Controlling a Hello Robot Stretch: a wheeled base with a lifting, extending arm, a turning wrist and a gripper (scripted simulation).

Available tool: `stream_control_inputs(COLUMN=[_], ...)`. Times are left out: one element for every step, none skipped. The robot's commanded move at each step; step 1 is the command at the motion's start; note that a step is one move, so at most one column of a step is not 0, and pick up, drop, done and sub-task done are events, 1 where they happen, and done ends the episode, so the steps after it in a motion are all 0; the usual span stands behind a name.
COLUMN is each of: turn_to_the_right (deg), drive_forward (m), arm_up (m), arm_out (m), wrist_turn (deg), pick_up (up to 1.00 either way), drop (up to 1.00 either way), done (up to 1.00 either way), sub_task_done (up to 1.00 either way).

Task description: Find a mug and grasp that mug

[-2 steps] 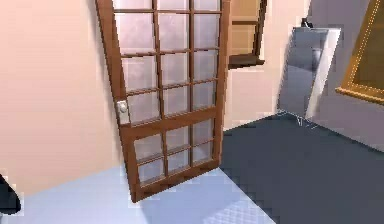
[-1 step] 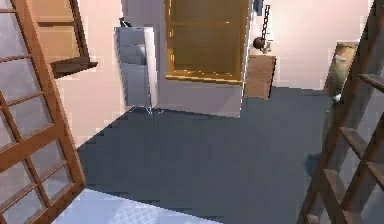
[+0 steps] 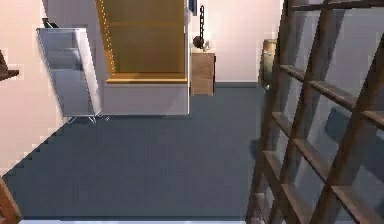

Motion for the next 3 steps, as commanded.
stream_control_inputs(turn_to_the_right=[0.0,0.0,12.0], drive_forward=[1.00,0.55,0.00], arm_up=[0.00,0.00,0.00], arm_out=[0.00,0.00,0.00], wrist_turn=[0.0,0.0,0.0], pick_up=[0.00,0.00,0.00], drop=[0.00,0.00,0.00], done=[0.00,0.00,0.00], sub_task_done=[0.00,0.00,0.00])
